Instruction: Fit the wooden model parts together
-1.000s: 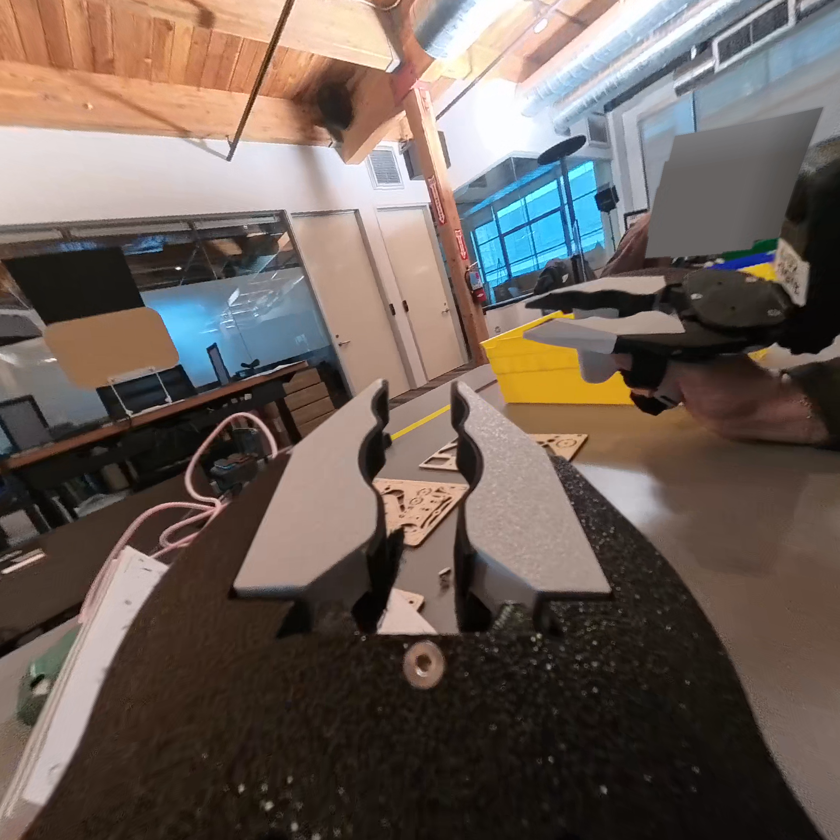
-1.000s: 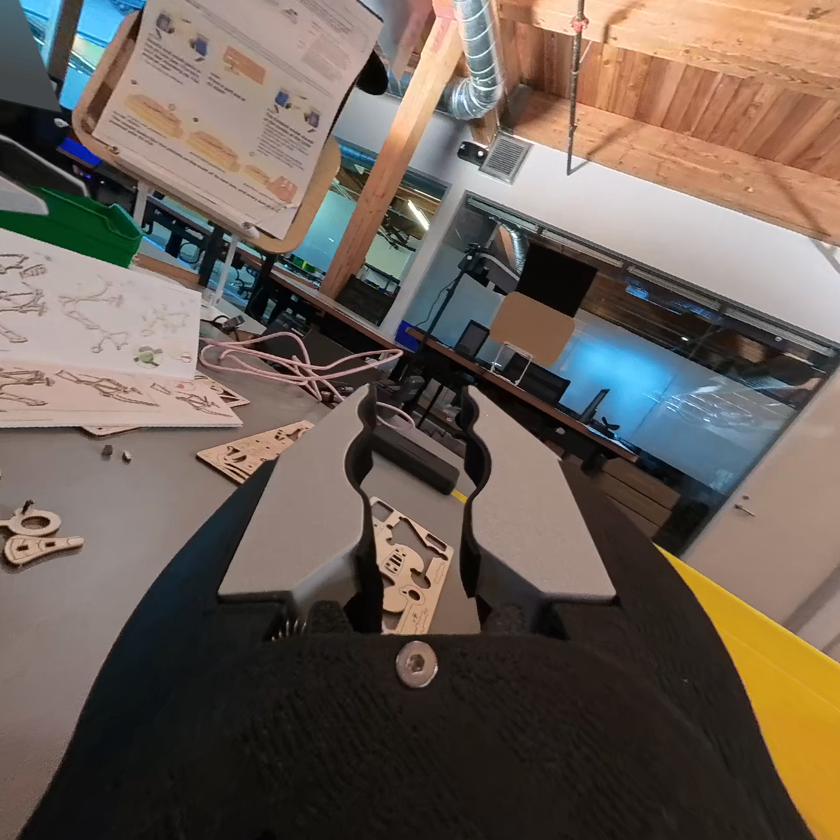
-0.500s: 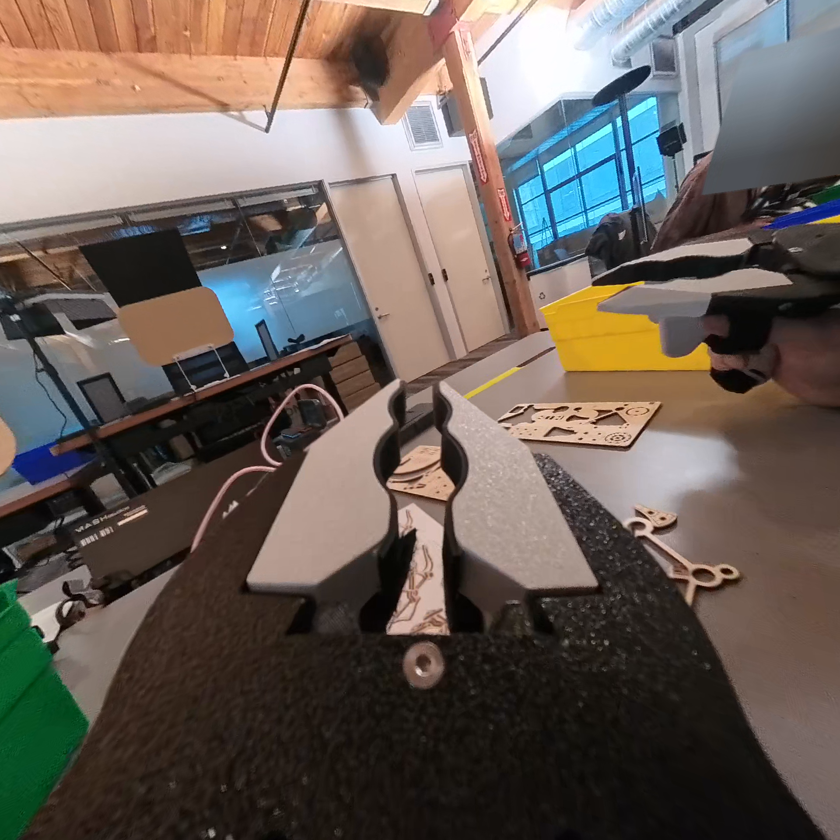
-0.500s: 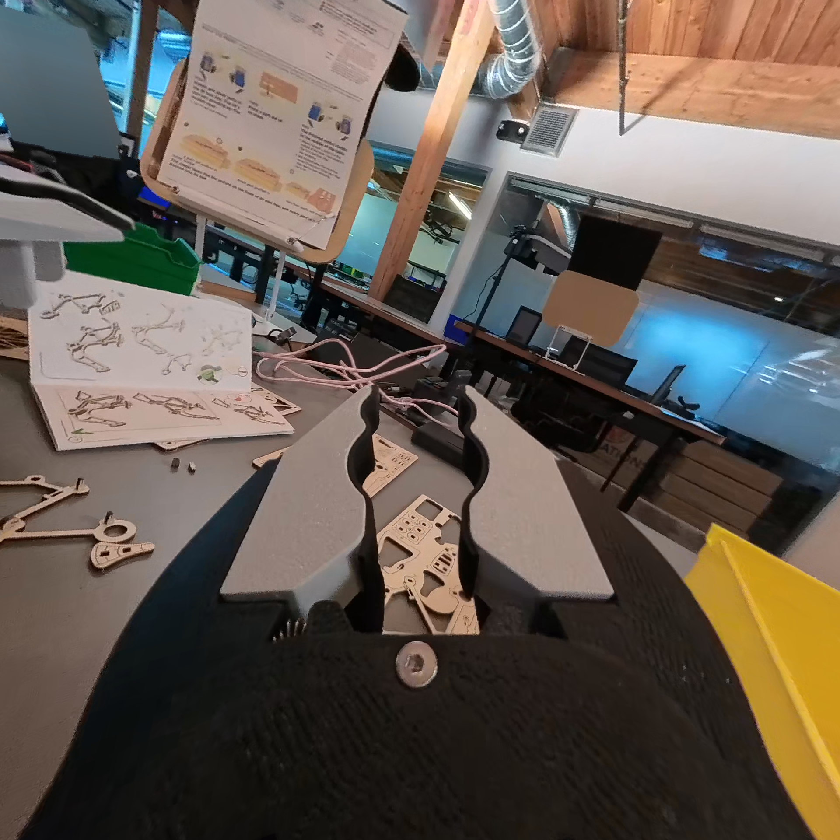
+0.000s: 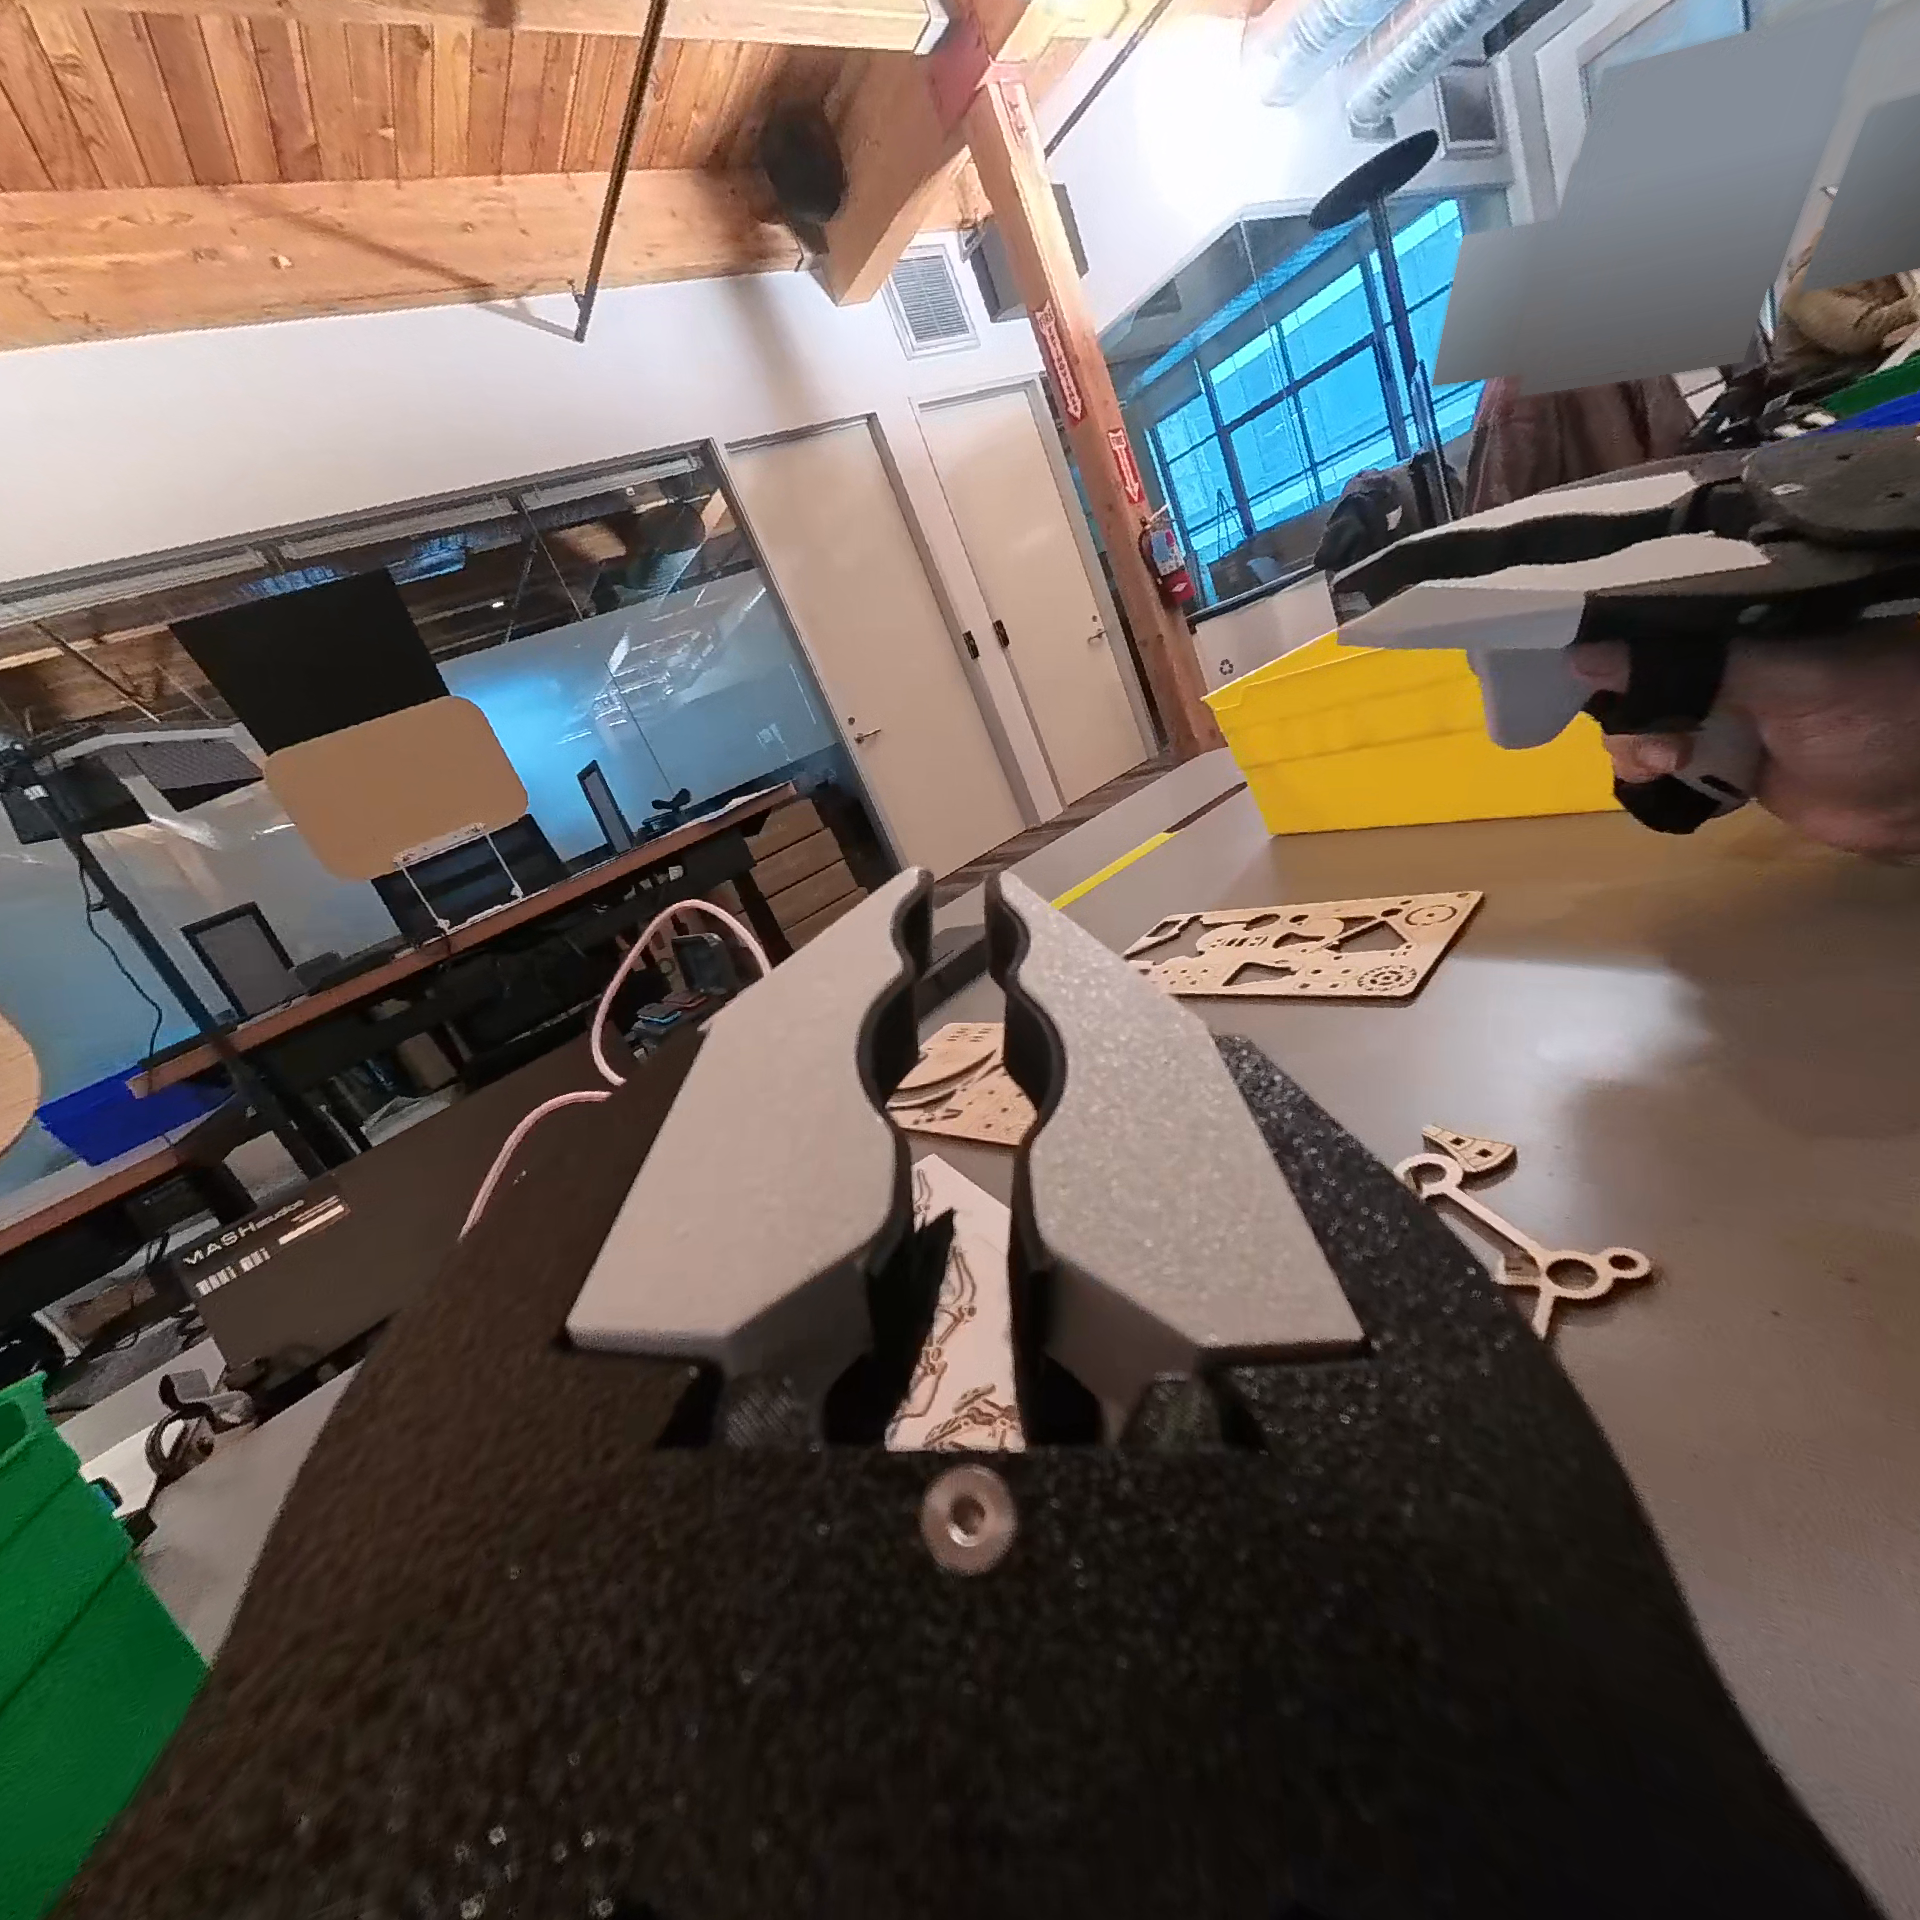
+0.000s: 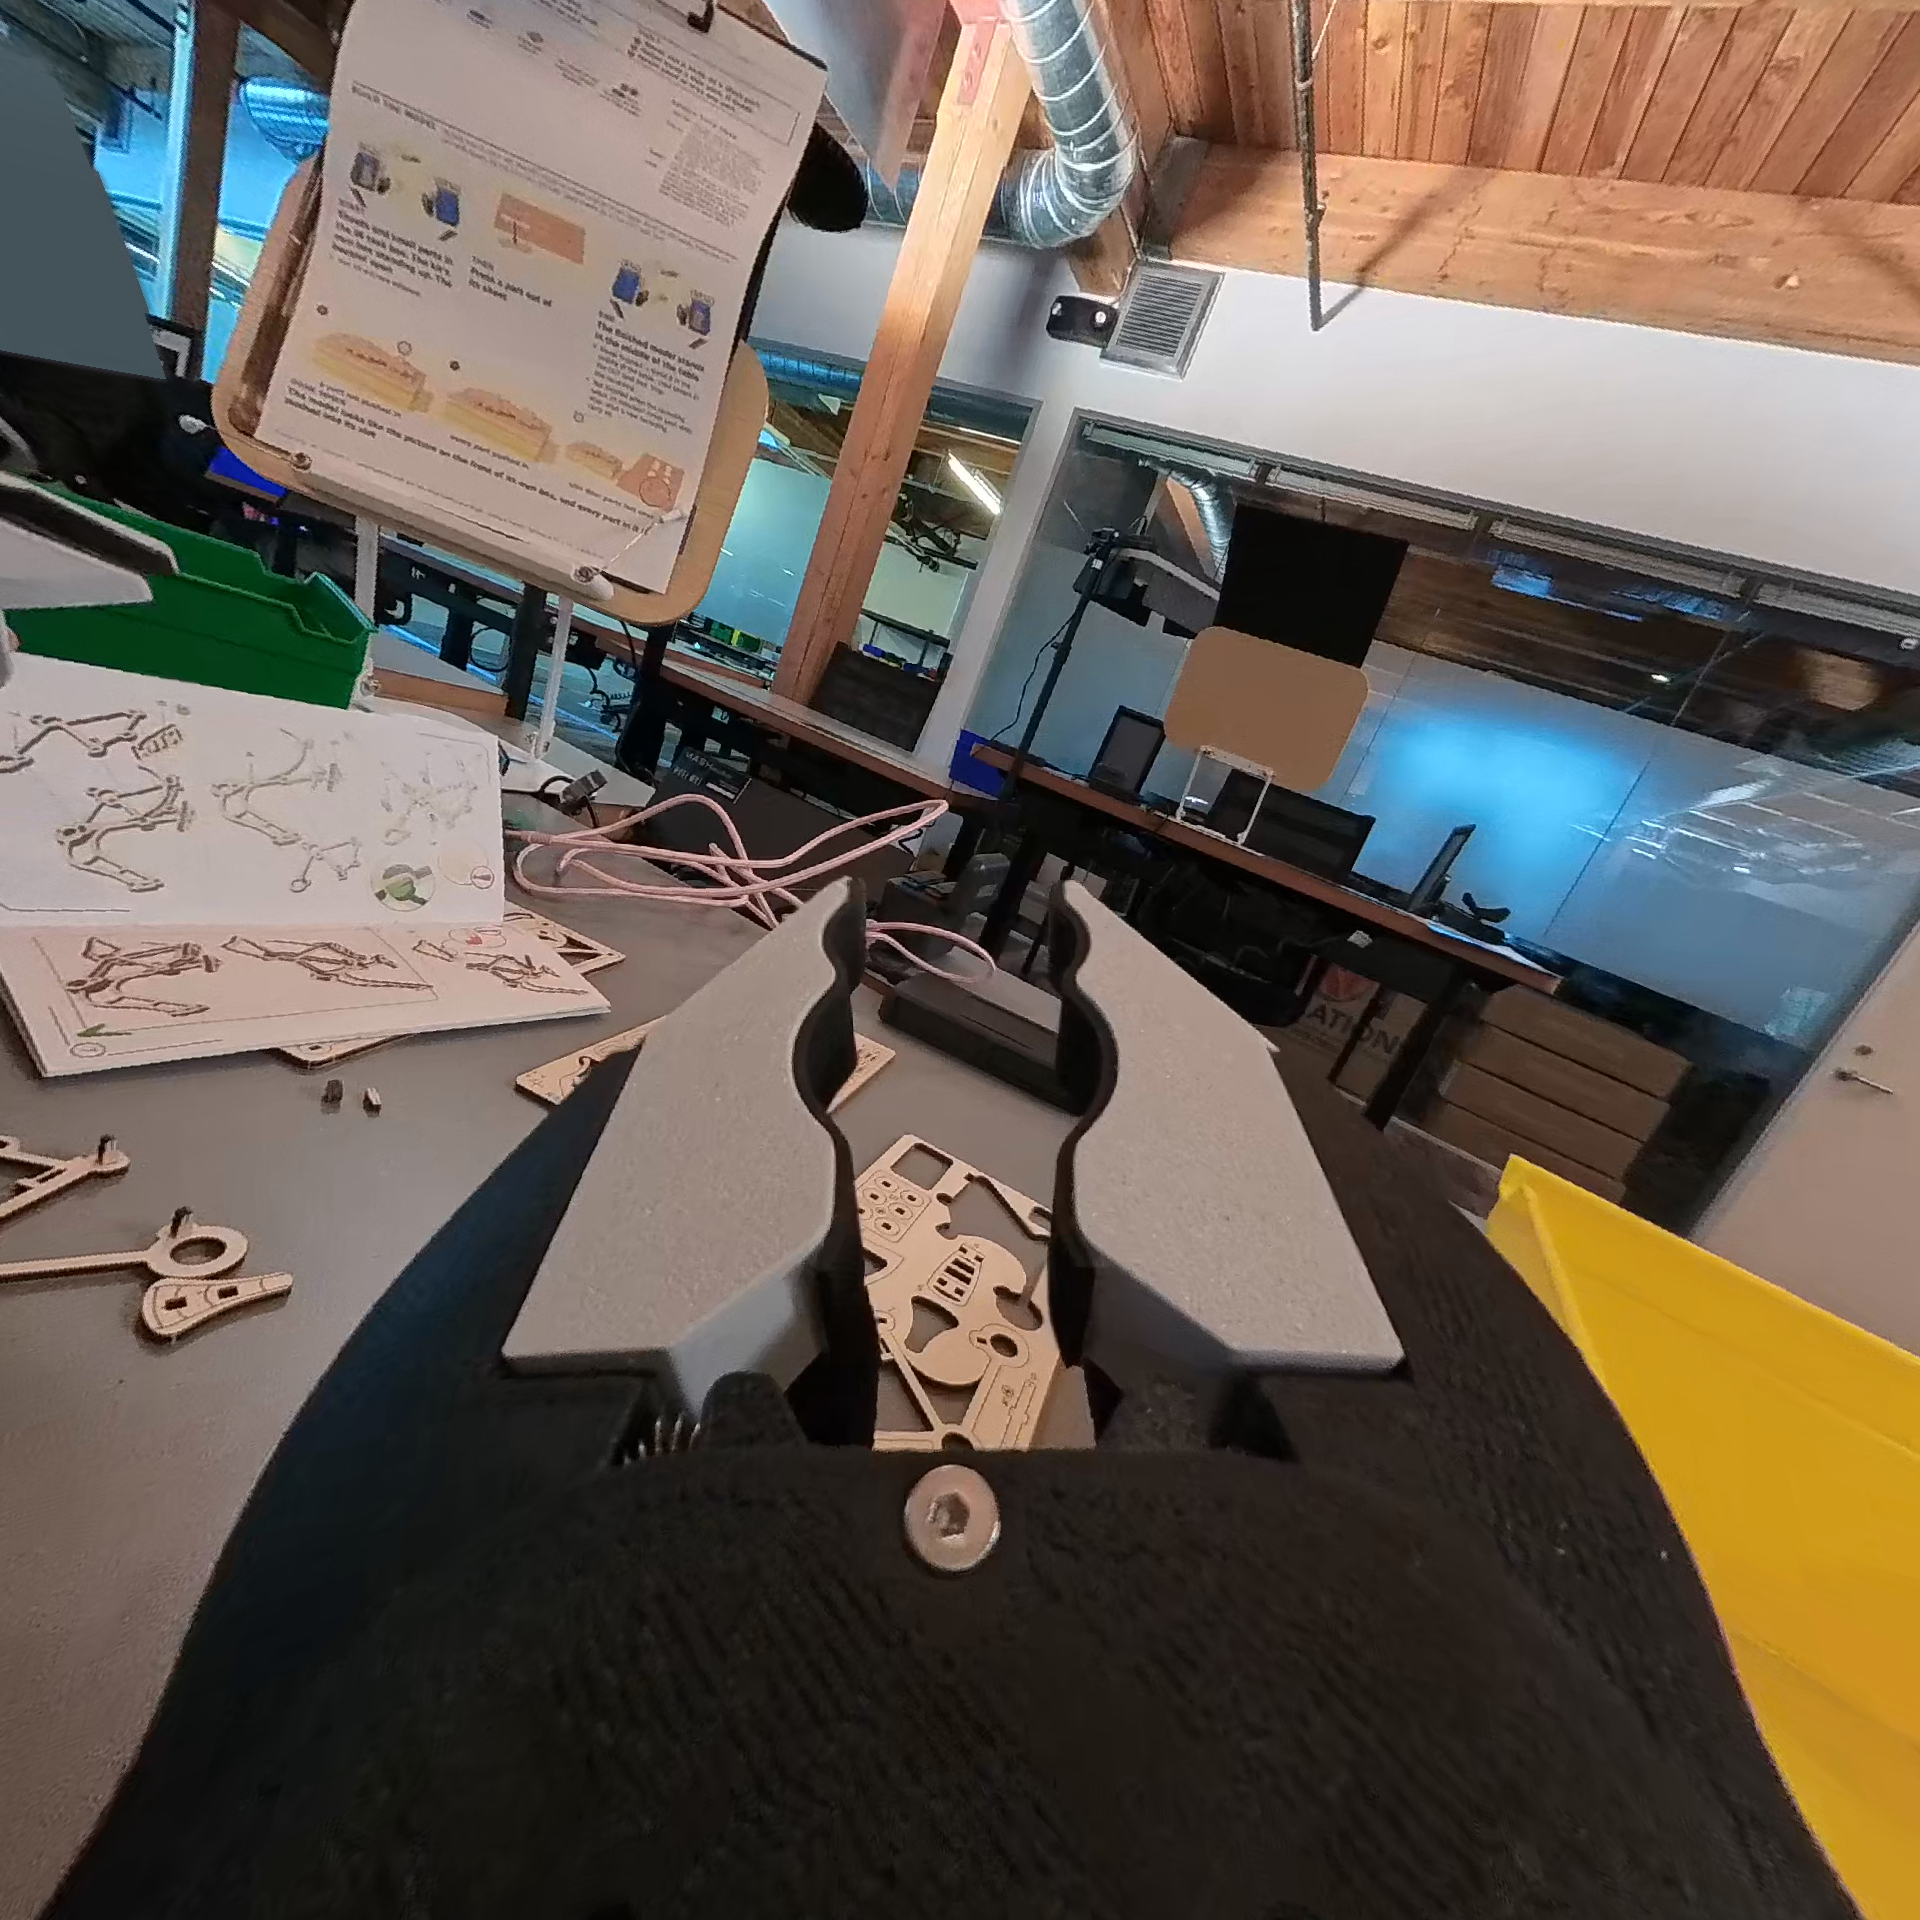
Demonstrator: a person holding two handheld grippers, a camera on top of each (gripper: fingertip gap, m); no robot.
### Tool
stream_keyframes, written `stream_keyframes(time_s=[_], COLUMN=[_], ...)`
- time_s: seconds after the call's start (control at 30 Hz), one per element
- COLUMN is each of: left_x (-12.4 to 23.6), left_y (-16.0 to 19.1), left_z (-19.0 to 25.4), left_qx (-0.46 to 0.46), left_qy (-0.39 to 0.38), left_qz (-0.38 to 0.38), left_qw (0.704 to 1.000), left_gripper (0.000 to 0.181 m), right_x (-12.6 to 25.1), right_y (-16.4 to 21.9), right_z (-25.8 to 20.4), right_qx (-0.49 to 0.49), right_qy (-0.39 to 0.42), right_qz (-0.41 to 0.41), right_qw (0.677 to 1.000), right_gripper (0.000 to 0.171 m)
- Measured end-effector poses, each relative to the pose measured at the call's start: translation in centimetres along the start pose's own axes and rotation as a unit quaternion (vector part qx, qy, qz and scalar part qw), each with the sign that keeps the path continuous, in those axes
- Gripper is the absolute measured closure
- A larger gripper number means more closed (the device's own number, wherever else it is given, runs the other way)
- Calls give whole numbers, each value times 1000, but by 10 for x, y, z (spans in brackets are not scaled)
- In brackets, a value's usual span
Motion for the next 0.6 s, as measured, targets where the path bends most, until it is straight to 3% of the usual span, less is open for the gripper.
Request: stream_keyframes(time_s=[0.43,0.6], left_x=[4,7], left_y=[-6,-7], left_z=[-7,-10], left_qx=[-17,-15], left_qy=[-9,-9], left_qz=[19,22], left_qw=[1000,1000], left_gripper=[174,174], right_x=[-9,-15], right_y=[5,2], right_z=[-15,-37], right_qx=[14,77], right_qy=[-23,-62], right_qz=[-34,-39], right_qw=[999,994], right_gripper=[137,137])
Point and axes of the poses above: each gripper's, where its closed fingertips meet, x back along the fingers, y out of its underside, z = x × y across the jaws, the point moved 3 cm from there along x, back along the fingers, and after that the axes turned 11 degrees about -y, right-handed, at the moved point
